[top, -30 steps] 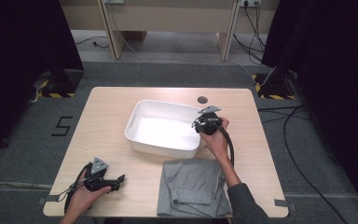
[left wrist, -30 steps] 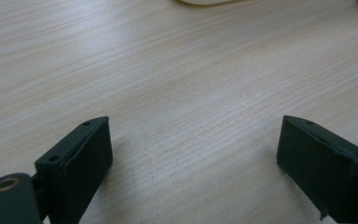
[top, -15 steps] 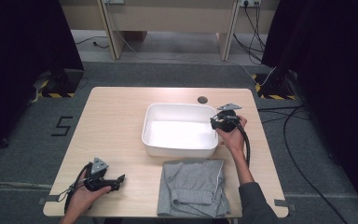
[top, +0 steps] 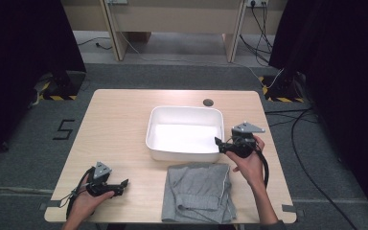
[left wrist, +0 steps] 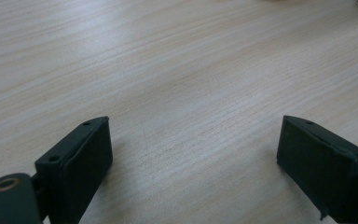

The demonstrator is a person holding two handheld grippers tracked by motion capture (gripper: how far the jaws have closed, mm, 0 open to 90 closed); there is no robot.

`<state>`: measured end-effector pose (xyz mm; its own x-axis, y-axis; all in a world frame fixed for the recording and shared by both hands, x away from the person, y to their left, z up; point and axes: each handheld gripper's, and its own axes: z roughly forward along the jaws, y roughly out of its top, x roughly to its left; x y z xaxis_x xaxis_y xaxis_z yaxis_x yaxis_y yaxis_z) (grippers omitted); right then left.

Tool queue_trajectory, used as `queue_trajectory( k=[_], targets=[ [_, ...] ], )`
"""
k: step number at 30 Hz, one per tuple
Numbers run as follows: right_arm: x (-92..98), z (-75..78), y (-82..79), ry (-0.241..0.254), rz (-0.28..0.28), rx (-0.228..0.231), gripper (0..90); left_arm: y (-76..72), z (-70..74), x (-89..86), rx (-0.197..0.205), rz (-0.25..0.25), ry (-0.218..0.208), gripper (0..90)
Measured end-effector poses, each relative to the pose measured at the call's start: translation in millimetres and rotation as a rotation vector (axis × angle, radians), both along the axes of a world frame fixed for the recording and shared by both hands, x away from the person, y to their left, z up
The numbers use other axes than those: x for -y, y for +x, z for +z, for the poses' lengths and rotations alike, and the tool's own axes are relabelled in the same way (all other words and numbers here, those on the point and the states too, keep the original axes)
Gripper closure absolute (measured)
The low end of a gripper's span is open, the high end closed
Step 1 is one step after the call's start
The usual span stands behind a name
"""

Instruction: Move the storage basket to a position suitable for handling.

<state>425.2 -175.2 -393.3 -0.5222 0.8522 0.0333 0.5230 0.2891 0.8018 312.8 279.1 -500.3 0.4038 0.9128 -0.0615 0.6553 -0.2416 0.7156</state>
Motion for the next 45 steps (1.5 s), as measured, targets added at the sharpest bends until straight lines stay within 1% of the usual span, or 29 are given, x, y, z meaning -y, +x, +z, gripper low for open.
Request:
queue_trajectory(
  k=[2, 3, 4, 6, 8, 9, 12, 14, 17, 18, 22, 24, 25, 26, 27, 29, 32, 33, 34, 35, 36, 37, 39, 41, 45],
  targets=[
    [0.0, -3.8, -15.0, -0.006, 0.025, 0.008, 24.0, 0.0, 0.0, 0.0, 0.000, 0.000, 0.000, 9.5],
    [-0.4, -9.1, -21.0, -0.028, 0.029, 0.019, 22.8, 0.0, 0.0, 0.0, 0.000, 0.001, 0.000, 9.5],
    [-0.4, -9.1, -21.0, -0.028, 0.029, 0.019, 22.8, 0.0, 0.0, 0.3, 0.000, 0.003, 0.001, 9.5],
    [-1.9, -17.1, -25.6, -0.050, 0.040, 0.015, 22.3, 0.0, 0.0, 0.4, -0.001, 0.004, 0.001, 9.5],
    [-4.0, -25.2, -26.7, -0.043, 0.057, -0.004, 20.1, 0.0, 0.0, 0.4, -0.001, 0.004, 0.001, 9.5],
    [-6.2, -28.2, -26.6, -0.051, 0.077, -0.023, 20.7, 0.0, 0.0, 0.4, 0.000, 0.004, 0.001, 9.5],
    [-7.6, -28.4, -27.0, -0.057, 0.084, -0.015, 20.9, 0.0, 0.0, 0.4, -0.001, 0.004, 0.001, 9.5],
    [-8.5, -28.6, -26.0, -0.050, 0.079, -0.013, 21.9, 0.0, 0.0, 0.5, 0.000, 0.004, 0.001, 9.5],
    [-9.2, -28.2, -25.1, -0.074, 0.061, 0.015, 24.5, 0.0, 0.0, 0.4, -0.001, 0.004, 0.001, 9.5],
    [-8.8, -28.1, -24.2, -0.077, 0.060, 0.014, 23.9, 0.0, 0.1, 0.4, -0.001, 0.004, 0.001, 9.5],
    [-7.5, -28.9, -23.7, -0.065, 0.060, 0.011, 23.9, 0.0, 0.0, 0.4, -0.001, 0.004, 0.001, 9.5],
    [-6.3, -29.2, -24.0, -0.044, 0.062, 0.009, 23.8, 0.0, 0.0, 0.4, 0.000, 0.004, 0.001, 9.5],
    [-3.3, -28.3, -26.2, -0.023, 0.057, 0.004, 23.7, 0.0, 0.0, 0.4, -0.001, 0.004, 0.001, 9.5],
    [-3.3, -28.3, -26.2, -0.023, 0.057, 0.004, 23.7, 0.0, 0.0, 0.4, -0.001, 0.004, 0.001, 9.5],
    [-0.8, -27.6, -27.6, -0.014, 0.056, 0.007, 23.7, 0.0, 0.0, 0.4, 0.000, 0.004, 0.001, 9.5],
    [5.3, -26.5, -30.8, 0.012, 0.044, -0.008, 23.8, 0.0, 0.0, 0.4, -0.001, 0.004, 0.001, 9.5],
    [15.9, -27.3, -36.8, 0.025, 0.027, -0.020, 23.8, 0.0, 0.1, 0.4, -0.001, 0.004, 0.001, 9.5],
    [23.3, -29.3, -40.0, 0.036, 0.021, -0.027, 23.8, -0.1, 0.1, 0.4, -0.001, 0.003, 0.001, 9.5],
    [23.3, -29.3, -40.0, 0.036, 0.021, -0.027, 23.8, -0.1, 0.1, 0.4, -0.001, 0.003, 0.001, 9.5],
    [30.0, -32.4, -42.6, 0.034, 0.011, -0.040, 23.7, -0.1, 0.1, 0.4, -0.001, 0.003, 0.001, 9.5],
    [30.0, -32.4, -42.6, 0.034, 0.011, -0.040, 23.7, 0.0, 0.1, 0.3, -0.001, 0.003, 0.001, 9.5],
    [35.0, -35.3, -44.2, 0.035, 0.004, -0.049, 24.2, -0.1, 0.1, 0.4, -0.001, 0.003, 0.001, 9.5],
    [37.9, -37.9, -44.6, 0.034, -0.002, -0.054, 24.6, -0.1, 0.1, 0.3, -0.001, 0.003, 0.001, 9.5],
    [41.7, -43.6, -45.3, 0.009, -0.016, -0.060, 24.6, -0.1, 0.1, 0.3, -0.001, 0.003, 0.001, 9.5],
    [41.9, -46.4, -47.1, 0.013, 0.000, -0.062, 24.7, -0.1, 0.1, 0.4, -0.001, 0.003, 0.002, 9.5]
  ],
)
